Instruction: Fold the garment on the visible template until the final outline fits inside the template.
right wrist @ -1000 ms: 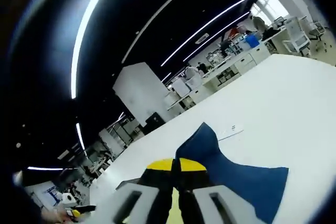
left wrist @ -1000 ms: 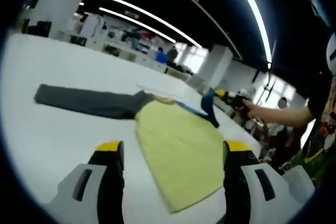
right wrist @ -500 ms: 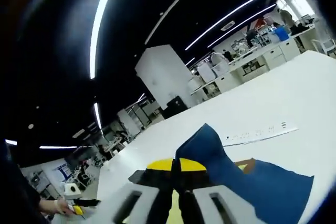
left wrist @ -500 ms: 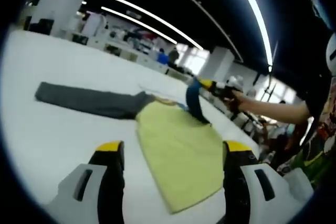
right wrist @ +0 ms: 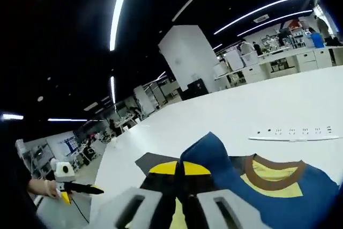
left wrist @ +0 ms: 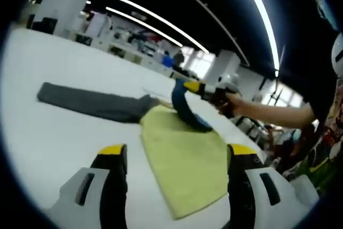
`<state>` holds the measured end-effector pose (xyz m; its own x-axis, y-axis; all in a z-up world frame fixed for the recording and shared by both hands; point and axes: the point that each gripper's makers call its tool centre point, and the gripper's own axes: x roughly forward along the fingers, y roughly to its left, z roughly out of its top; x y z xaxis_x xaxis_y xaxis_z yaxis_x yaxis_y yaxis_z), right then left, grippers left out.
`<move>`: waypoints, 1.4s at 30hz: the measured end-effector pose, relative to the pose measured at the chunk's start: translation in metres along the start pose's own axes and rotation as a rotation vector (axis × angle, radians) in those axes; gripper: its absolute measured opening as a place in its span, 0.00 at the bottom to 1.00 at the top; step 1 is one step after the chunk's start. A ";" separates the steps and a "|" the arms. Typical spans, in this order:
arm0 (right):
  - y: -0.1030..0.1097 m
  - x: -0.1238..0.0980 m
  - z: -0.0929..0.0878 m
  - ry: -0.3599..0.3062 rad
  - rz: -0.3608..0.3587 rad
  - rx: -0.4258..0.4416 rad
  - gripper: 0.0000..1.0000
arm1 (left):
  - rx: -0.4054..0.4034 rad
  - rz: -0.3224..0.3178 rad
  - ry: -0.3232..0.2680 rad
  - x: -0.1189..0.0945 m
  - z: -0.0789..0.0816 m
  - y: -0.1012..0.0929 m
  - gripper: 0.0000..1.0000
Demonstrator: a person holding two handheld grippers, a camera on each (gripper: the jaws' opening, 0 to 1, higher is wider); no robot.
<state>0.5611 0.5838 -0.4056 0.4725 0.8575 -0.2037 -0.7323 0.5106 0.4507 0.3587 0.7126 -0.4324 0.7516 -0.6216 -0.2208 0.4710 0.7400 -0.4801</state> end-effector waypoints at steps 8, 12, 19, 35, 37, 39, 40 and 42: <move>-0.012 0.024 -0.044 0.120 -0.030 -0.004 0.00 | -0.009 0.000 -0.009 -0.001 0.002 0.000 0.72; -0.013 0.032 -0.058 0.152 -0.026 -0.011 0.00 | -0.006 -0.001 -0.009 -0.001 0.002 -0.001 0.72; -0.019 0.048 -0.070 0.175 -0.046 0.008 0.00 | -0.011 -0.011 -0.020 -0.001 0.005 -0.004 0.72; -0.007 0.062 -0.095 0.235 -0.033 -0.017 0.00 | -0.018 -0.014 -0.046 -0.004 0.011 -0.005 0.72; -0.005 0.062 -0.099 0.241 -0.027 -0.013 0.00 | -0.020 -0.013 -0.048 -0.005 0.011 -0.004 0.72; -0.004 0.063 -0.103 0.249 -0.026 -0.011 0.00 | -0.021 -0.013 -0.048 -0.005 0.011 -0.004 0.72; -0.004 0.063 -0.104 0.251 -0.025 -0.010 0.00 | -0.020 -0.012 -0.049 -0.005 0.011 -0.004 0.72; -0.002 0.064 -0.109 0.260 -0.019 0.010 0.00 | -0.020 -0.013 -0.047 -0.005 0.011 -0.004 0.72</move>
<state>0.5392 0.6452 -0.5142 0.3428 0.8361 -0.4283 -0.7189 0.5269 0.4533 0.3584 0.7151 -0.4201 0.7668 -0.6177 -0.1744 0.4715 0.7265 -0.4999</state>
